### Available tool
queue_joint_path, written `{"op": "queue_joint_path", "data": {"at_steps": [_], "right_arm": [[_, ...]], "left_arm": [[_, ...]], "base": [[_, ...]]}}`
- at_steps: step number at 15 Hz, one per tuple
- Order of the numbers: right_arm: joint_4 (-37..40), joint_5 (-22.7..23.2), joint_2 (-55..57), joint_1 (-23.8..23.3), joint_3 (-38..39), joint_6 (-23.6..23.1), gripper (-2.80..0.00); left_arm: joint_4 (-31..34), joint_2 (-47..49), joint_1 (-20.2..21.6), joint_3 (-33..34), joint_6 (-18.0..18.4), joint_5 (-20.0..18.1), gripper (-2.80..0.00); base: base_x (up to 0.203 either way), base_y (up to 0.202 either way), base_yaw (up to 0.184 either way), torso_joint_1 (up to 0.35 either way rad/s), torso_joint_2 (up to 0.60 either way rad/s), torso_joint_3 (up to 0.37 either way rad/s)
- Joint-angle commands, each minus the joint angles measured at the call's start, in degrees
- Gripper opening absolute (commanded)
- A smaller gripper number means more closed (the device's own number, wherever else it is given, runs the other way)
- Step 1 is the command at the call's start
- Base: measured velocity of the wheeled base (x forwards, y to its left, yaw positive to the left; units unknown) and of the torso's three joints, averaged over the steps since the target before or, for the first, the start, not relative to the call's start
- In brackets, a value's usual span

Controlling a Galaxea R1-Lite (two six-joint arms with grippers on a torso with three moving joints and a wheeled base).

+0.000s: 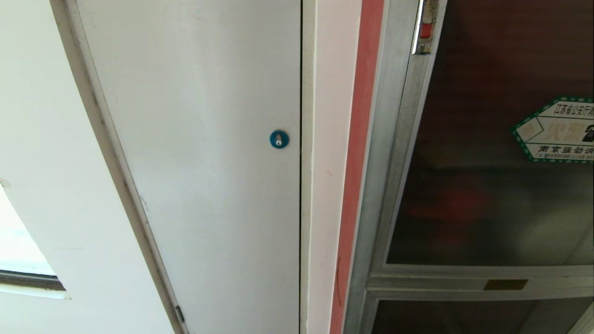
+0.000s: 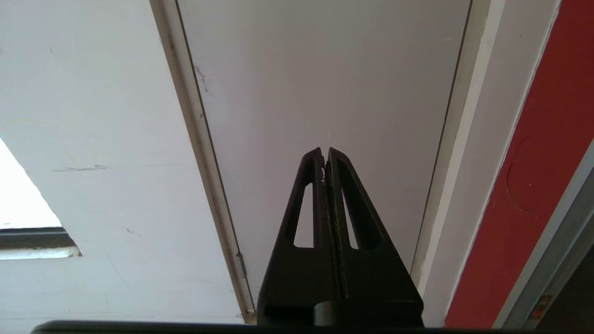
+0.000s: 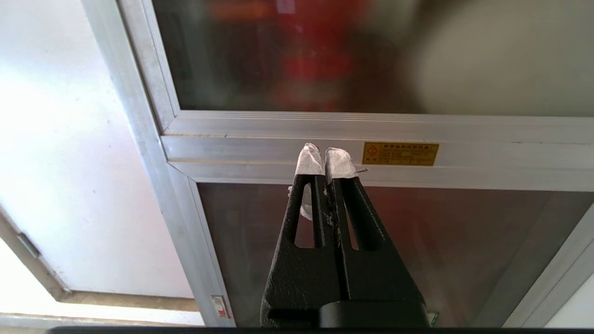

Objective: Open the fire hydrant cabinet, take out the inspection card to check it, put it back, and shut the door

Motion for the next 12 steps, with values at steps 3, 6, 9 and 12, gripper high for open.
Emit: {"op": "queue_joint_path", "data": {"at_steps": [3,6,9,12], "right_arm": [[2.9,-2.2,4.4,-0.1,-11.3,3.2,-2.80],[4.7,-0.4,17.8,0.4,-23.7,4.6,-2.80],[5.4,6.1,33.1,0.5,-40.9,5.2,-2.80],[5.6,13.8,47.2,0.9,-55.5,5.5,-2.80]], "left_arm": [[0.0,0.1,0.0,1.7,0.0,0.0,-2.80],[0.0,0.1,0.0,1.7,0.0,0.0,-2.80],[0.0,0.1,0.0,1.7,0.0,0.0,-2.80],[0.0,0.1,0.0,1.7,0.0,0.0,-2.80]], "base": [[0.000,0.000,0.000,0.000,0.00,0.000],[0.000,0.000,0.000,0.000,0.00,0.000],[0.000,0.000,0.000,0.000,0.00,0.000],[0.000,0.000,0.000,0.000,0.00,0.000]]}}
